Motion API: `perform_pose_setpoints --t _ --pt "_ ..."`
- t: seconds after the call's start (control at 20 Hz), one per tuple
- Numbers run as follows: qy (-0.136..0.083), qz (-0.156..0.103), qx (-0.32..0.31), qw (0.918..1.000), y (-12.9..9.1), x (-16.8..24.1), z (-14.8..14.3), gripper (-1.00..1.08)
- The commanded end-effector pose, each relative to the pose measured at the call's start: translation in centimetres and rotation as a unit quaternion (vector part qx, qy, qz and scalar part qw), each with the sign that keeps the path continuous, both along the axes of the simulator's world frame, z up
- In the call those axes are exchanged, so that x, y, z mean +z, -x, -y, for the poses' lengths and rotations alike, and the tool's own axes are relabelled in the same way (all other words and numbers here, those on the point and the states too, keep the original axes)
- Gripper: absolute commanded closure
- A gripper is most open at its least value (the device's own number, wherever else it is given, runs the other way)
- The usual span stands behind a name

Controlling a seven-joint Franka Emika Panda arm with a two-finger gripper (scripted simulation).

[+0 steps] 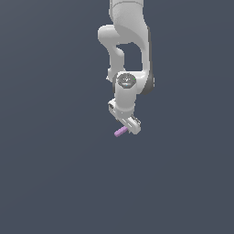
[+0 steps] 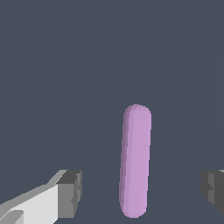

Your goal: Pick up the object and move it to a goal position.

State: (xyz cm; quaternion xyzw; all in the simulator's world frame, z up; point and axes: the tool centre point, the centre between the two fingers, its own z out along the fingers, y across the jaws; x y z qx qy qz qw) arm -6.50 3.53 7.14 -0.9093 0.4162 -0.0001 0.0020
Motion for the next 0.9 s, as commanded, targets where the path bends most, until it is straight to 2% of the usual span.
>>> perform_pose_setpoints --t 0.0,0.55,0.85 --pt "0.001 0.000 -0.016 0.9999 0.3 -0.3 0.0 -0.92" --pt "0.002 -0.001 -0.030 0.9996 0.6 -1.0 -0.1 -0.92" --pt "0.002 -0.001 -0.031 0.9995 0.7 -3.0 -0.1 -0.92"
